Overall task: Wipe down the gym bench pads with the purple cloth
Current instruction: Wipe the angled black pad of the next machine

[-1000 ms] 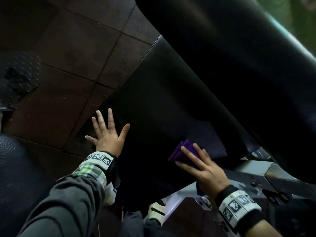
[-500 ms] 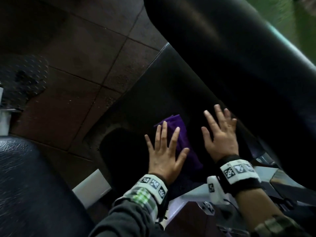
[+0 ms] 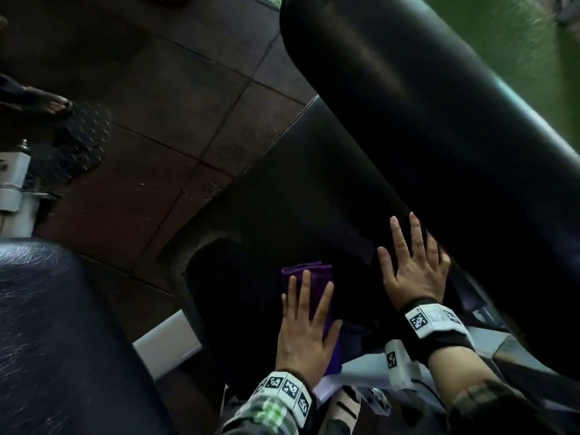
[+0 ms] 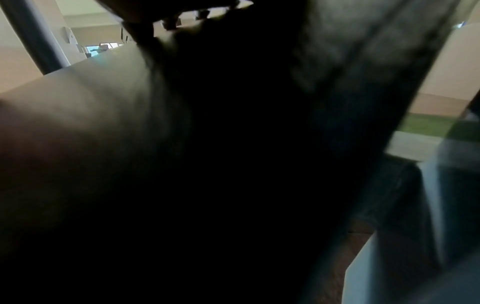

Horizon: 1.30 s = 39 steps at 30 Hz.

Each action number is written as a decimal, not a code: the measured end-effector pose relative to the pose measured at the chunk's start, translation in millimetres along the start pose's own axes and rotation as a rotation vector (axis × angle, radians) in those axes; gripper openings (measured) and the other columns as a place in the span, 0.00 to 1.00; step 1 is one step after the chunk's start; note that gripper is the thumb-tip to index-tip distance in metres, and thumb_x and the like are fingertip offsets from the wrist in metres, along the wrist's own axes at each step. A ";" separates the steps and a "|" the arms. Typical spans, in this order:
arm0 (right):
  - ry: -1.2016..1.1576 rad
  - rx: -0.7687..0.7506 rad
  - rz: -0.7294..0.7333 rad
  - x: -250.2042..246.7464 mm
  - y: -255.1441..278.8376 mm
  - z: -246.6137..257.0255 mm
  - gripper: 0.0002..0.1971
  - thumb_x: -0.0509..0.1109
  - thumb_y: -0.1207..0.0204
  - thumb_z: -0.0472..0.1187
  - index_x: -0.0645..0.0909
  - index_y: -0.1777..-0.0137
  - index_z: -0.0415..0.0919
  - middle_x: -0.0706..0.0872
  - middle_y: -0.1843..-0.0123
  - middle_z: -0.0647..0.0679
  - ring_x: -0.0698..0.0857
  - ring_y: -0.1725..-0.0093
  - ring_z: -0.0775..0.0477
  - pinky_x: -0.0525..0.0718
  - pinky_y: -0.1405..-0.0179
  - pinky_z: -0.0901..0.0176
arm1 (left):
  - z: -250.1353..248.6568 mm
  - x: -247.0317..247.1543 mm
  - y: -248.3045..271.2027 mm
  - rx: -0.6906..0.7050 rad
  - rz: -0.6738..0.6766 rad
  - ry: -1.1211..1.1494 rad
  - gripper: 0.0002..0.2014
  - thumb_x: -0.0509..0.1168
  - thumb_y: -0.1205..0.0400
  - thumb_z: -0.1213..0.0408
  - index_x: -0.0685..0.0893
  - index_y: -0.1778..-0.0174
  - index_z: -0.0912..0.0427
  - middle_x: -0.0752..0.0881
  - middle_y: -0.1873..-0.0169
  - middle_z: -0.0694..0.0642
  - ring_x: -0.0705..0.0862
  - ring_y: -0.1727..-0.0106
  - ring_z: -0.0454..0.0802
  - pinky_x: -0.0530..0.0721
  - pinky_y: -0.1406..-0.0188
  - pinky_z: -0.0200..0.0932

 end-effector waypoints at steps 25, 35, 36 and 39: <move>-0.341 -0.022 0.372 -18.6 12.5 18.7 0.25 0.47 0.14 0.49 0.50 0.18 0.51 0.57 0.17 0.50 0.57 0.20 0.52 0.38 0.43 0.79 | -48.0 -8.5 -42.6 -0.237 -0.334 0.207 0.25 0.48 0.13 0.47 0.63 0.19 0.46 0.53 0.16 0.62 0.48 0.16 0.66 0.63 0.26 0.59; -0.241 0.003 0.330 -20.6 14.6 15.8 0.26 0.45 0.15 0.54 0.49 0.18 0.54 0.62 0.19 0.50 0.61 0.21 0.50 0.52 0.36 0.62 | 64.4 -39.0 -48.6 -0.512 -0.458 0.229 0.28 0.49 0.15 0.49 0.61 0.17 0.51 0.52 0.16 0.66 0.49 0.17 0.68 0.57 0.20 0.62; -0.228 0.002 0.312 -21.3 13.5 15.6 0.26 0.45 0.15 0.54 0.49 0.18 0.54 0.62 0.19 0.50 0.60 0.21 0.50 0.51 0.35 0.61 | 59.9 -32.1 -36.1 -0.525 -0.453 0.247 0.28 0.49 0.15 0.49 0.60 0.17 0.51 0.51 0.16 0.66 0.48 0.17 0.68 0.56 0.21 0.62; -0.139 -0.029 0.215 -19.6 8.9 15.2 0.26 0.43 0.15 0.56 0.51 0.18 0.53 0.63 0.19 0.49 0.60 0.20 0.47 0.38 0.39 0.64 | 14.5 -13.7 -9.1 -0.436 -0.418 0.241 0.27 0.46 0.12 0.49 0.62 0.18 0.54 0.51 0.16 0.67 0.48 0.17 0.70 0.62 0.24 0.67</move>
Point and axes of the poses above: each hand's wrist, its own y-axis away from the middle knuckle, its own x-axis out of the palm, z = x × y, the point moved 10 cm from there along -y, towards the middle knuckle
